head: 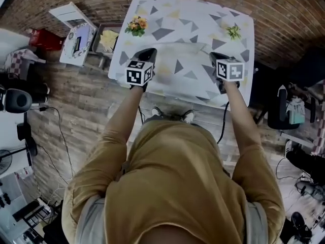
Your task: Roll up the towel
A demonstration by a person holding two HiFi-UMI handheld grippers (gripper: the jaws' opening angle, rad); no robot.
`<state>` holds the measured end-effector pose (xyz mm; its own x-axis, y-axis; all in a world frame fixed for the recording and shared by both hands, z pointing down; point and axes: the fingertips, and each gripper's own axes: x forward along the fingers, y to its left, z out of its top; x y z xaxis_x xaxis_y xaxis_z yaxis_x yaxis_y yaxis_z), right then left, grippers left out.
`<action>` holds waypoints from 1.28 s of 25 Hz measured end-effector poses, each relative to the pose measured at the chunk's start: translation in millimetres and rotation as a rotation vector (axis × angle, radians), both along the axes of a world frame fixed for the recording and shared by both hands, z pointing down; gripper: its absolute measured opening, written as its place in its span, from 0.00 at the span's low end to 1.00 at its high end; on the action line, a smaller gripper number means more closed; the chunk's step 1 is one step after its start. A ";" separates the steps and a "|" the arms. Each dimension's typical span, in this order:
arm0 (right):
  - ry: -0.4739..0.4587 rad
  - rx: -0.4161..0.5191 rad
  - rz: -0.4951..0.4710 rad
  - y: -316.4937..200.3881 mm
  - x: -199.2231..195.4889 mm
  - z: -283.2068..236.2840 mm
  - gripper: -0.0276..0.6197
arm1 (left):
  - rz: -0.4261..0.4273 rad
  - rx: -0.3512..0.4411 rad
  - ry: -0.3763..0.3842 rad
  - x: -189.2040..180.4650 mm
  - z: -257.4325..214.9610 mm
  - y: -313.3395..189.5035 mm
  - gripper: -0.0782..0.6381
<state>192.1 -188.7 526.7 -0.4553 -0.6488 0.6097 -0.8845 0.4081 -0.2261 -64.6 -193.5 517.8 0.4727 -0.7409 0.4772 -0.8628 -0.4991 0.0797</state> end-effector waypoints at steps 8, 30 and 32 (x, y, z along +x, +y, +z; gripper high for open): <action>-0.032 0.123 0.060 52.2 33.5 -36.5 0.05 | -0.034 0.134 0.035 -17.4 -54.4 32.8 0.20; -0.032 0.592 0.129 68.9 43.0 -249.2 0.05 | -0.029 0.582 0.035 -64.7 -249.9 46.3 0.20; -0.018 0.616 0.131 68.4 42.3 -260.4 0.05 | -0.035 0.607 0.045 -71.0 -262.5 46.3 0.20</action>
